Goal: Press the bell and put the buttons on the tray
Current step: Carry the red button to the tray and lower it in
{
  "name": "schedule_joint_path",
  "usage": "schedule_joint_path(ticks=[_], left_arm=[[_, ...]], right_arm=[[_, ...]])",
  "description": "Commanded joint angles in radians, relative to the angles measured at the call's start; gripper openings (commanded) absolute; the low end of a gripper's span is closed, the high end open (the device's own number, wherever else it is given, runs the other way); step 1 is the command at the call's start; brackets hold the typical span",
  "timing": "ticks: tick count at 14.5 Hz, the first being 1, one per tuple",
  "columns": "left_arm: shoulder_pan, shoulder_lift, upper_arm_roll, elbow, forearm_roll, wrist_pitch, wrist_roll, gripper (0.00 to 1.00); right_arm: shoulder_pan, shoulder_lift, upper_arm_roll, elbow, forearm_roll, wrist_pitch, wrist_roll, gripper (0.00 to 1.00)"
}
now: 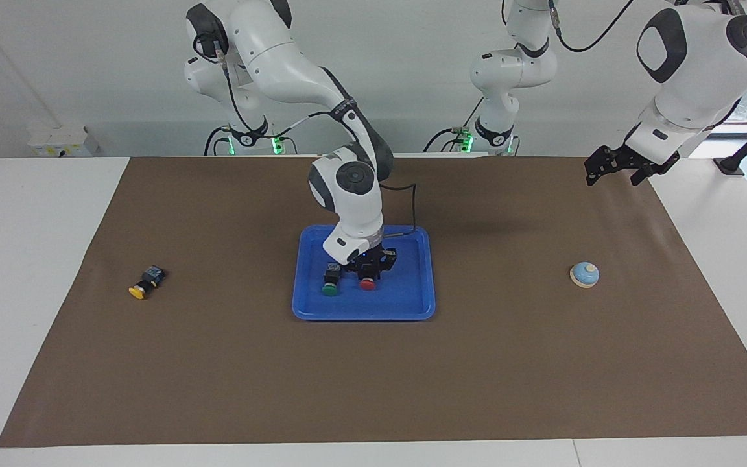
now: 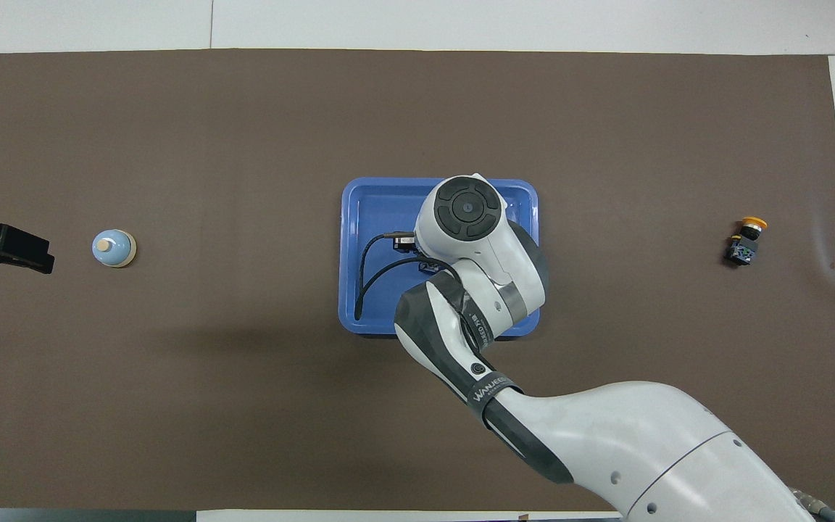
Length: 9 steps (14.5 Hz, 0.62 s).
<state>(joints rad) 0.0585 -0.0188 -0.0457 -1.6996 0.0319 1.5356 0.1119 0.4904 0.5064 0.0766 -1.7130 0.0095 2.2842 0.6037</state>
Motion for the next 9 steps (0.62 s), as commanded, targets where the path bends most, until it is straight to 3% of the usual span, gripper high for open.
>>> schedule_joint_path(ticks=[1,4,9], left_arm=[[-0.002,-0.02,0.003,-0.015,0.008,0.001,-0.005,1.0],[-0.002,-0.02,0.003,-0.014,0.008,0.001,-0.005,1.0],[-0.002,-0.02,0.003,-0.014,0.008,0.001,-0.005,1.0]], right_arm=[[-0.007,-0.032,-0.001,0.031,-0.002,-0.087,0.071,1.0],[-0.056,-0.1,-0.032,0.09,0.003,-0.23,0.077,1.0],[-0.284,-0.193,-0.049,0.085,-0.011,-0.305,-0.095,1.0]])
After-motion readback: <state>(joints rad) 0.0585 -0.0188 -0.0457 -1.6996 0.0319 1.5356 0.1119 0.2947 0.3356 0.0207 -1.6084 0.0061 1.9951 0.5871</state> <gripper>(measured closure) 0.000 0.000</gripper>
